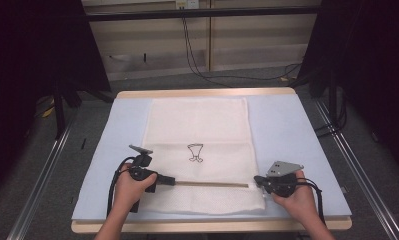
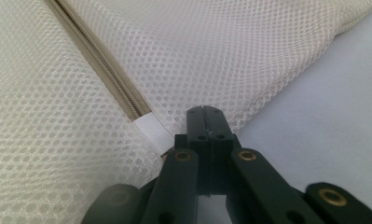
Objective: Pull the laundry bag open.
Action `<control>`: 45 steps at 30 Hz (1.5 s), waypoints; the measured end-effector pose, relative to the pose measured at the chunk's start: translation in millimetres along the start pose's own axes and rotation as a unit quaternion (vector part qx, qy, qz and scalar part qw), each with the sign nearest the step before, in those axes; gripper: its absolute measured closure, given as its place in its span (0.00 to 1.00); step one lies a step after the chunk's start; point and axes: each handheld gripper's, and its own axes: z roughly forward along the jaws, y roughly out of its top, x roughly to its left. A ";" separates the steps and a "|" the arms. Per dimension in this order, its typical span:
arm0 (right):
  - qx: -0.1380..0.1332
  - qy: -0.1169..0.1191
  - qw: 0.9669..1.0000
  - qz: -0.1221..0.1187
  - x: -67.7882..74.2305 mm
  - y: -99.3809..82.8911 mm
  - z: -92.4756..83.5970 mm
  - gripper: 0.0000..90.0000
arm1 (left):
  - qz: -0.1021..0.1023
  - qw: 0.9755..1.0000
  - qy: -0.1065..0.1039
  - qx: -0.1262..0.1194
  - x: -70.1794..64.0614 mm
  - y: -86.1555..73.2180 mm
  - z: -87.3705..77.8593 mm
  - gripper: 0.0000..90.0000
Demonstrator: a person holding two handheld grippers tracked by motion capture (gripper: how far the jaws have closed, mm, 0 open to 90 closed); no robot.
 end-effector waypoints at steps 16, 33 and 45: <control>-0.002 -0.002 1.000 0.002 0.4 -0.6 0.0 1.00 | -0.050 0.997 0.027 -0.054 59.8 -26.8 -78.4 0.97; -0.009 0.002 1.000 0.010 -1.5 -1.9 -0.7 1.00 | -0.061 0.991 0.046 -0.111 70.3 -35.1 -102.4 0.82; -0.044 -0.086 0.991 0.094 -37.7 -14.1 -20.5 0.38 | 0.096 0.929 0.247 -0.258 71.6 -24.5 -97.1 0.26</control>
